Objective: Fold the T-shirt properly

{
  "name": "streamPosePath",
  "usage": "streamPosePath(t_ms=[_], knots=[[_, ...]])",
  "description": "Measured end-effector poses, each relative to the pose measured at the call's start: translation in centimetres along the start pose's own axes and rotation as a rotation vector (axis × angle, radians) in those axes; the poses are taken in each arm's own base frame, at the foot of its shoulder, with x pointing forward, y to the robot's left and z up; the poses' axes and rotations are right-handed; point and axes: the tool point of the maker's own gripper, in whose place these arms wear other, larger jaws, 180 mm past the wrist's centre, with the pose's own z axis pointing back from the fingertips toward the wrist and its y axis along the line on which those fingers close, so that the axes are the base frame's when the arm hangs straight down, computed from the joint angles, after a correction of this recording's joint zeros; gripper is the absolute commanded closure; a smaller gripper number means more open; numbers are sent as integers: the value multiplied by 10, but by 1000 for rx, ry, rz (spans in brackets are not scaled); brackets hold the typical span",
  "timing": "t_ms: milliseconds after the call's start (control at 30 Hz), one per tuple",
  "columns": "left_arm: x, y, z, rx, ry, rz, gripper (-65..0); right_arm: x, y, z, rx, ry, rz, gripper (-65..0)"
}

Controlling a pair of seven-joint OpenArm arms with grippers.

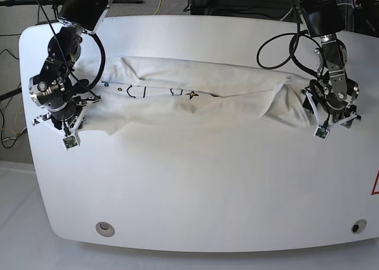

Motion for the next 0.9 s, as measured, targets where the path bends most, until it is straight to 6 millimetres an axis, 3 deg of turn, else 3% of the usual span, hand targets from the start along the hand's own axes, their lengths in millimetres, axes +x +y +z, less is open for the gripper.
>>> streamPosePath(t_ms=[267, 467, 733, 900], knots=[[0, 0, 0, 1, 0, 1, -433, -15, 8, 19, -21, 60, 21, -49], [0, 0, 0, 1, -1, 1, -433, -27, 12, 23, -16, 95, 24, -48], [0, 0, 0, 1, 0, 1, -433, -63, 17, 28, -5, 239, 26, -47], [0, 0, 0, 1, 0, 1, -433, -70, 18, 29, -1, 266, 26, -47]])
